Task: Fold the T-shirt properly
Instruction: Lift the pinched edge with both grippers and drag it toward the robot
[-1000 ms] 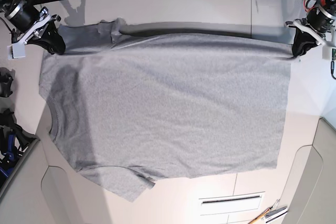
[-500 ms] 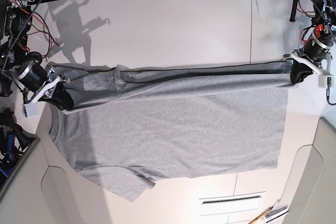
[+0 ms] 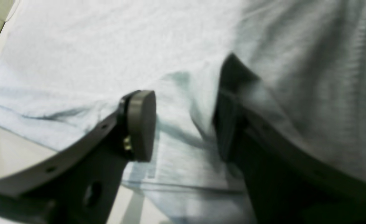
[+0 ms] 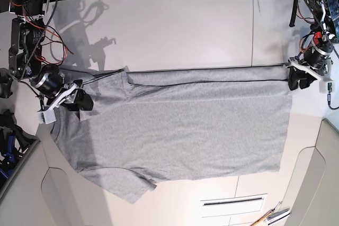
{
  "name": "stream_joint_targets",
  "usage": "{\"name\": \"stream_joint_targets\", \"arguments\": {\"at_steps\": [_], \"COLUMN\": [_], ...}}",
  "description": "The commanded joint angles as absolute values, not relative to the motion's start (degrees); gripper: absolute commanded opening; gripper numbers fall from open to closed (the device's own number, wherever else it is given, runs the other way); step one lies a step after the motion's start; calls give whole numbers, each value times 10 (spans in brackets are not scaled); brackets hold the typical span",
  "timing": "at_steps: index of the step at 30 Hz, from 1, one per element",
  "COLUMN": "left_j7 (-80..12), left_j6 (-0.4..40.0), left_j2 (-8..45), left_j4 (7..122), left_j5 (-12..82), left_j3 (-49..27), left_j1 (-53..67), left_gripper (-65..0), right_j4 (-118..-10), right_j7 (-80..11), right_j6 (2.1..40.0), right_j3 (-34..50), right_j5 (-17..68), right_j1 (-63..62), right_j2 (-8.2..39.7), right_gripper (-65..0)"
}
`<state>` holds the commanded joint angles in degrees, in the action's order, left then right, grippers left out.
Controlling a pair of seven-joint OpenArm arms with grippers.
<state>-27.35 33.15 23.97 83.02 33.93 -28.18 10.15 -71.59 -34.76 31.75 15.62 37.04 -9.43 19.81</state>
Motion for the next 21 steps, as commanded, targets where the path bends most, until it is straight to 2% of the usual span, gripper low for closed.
{"name": "stream_joint_targets", "arguments": {"at_steps": [2,5,7,8,10,12,13,16,21], "left_j7": [-325,-401,-434,-438,-437,-435,-433,-396,-357], "left_j6": [333,343,343,343,342,340,340,335,281], "left_j2": [240,239,239,239,232,220,214,200,198], "left_j4": [833,833,833,833,833,833,833,832,824], "left_j5": [383,495,528,529,529,529,527,492,409], "left_j3": [-321,-382,-398,-398,-394,-383,-377,-343,-294], "left_j1": [102,105,105,106,109,110,110,110,109], "left_gripper": [-348,-348,-347,-344,-284,-228,-222,-222,-222], "right_j4": [-734,-748,-748,-748,-748,-748,-748,-747,-722], "right_j7": [-377,-399,-400,-399,-398,-391,-385,-369,-366], "right_j6": [317,317,317,311,294,294,294,294,294], "right_j3": [209,293,329,340,345,345,344,344,343], "right_j5": [372,382,382,381,381,382,382,388,388], "right_j1": [-90,-79,-68,-60,-38,-10,2,24,24], "right_j2": [198,199,200,200,200,199,199,192,174], "right_gripper": [-346,-346,-346,-346,-346,-346,-331,-233,-230]}}
